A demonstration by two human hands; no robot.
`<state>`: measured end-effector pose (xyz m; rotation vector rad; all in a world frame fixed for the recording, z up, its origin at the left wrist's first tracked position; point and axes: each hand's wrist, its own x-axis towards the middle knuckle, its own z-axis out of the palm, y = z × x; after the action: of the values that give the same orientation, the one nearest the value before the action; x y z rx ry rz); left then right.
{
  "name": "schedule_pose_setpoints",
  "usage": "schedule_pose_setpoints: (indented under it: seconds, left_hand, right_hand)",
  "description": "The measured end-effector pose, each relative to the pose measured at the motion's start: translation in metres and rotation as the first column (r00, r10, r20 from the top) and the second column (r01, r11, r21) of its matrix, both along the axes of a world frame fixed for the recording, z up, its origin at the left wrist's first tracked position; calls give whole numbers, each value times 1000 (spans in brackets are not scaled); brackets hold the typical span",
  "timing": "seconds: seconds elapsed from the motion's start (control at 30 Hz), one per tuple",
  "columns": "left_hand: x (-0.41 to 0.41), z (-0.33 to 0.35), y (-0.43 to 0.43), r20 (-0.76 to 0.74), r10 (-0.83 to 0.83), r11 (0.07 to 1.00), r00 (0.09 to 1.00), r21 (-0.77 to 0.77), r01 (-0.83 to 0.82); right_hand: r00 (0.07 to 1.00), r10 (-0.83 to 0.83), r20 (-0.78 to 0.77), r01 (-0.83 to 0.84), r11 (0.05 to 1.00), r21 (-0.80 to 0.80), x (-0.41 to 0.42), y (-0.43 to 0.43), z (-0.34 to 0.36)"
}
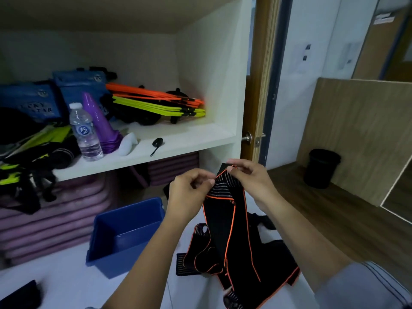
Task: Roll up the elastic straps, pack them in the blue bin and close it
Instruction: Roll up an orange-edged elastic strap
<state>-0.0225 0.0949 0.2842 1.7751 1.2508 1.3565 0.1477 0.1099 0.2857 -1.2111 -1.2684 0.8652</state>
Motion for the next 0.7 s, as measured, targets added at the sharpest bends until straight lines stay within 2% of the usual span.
schedule_pose_setpoints:
  seconds: [0.13, 0.27, 0.43, 0.57, 0.7]
  left_hand:
    - [-21, 6, 0, -1, 69, 998, 998, 7, -69]
    - [-40, 7, -2, 69, 135, 991, 988, 14, -136]
    - [-65, 11, 2, 160, 184, 983, 970, -9, -185]
    - [-76, 12, 6, 200, 184, 983, 962, -52, -177]
    - [-89, 8, 8, 198, 81, 997, 977, -8, -81]
  right_hand:
    - [988, 90, -122, -93, 995, -20, -40, -10, 10]
    - [975, 157, -157, -166, 985, -40, -71, -20, 17]
    - [945, 327, 7, -327, 945, 24, -88, -26, 7]
    - [971, 228, 74, -236, 961, 143, -104, -23, 1]
    - [984, 168, 63, -178, 963, 201, -108, -16, 7]
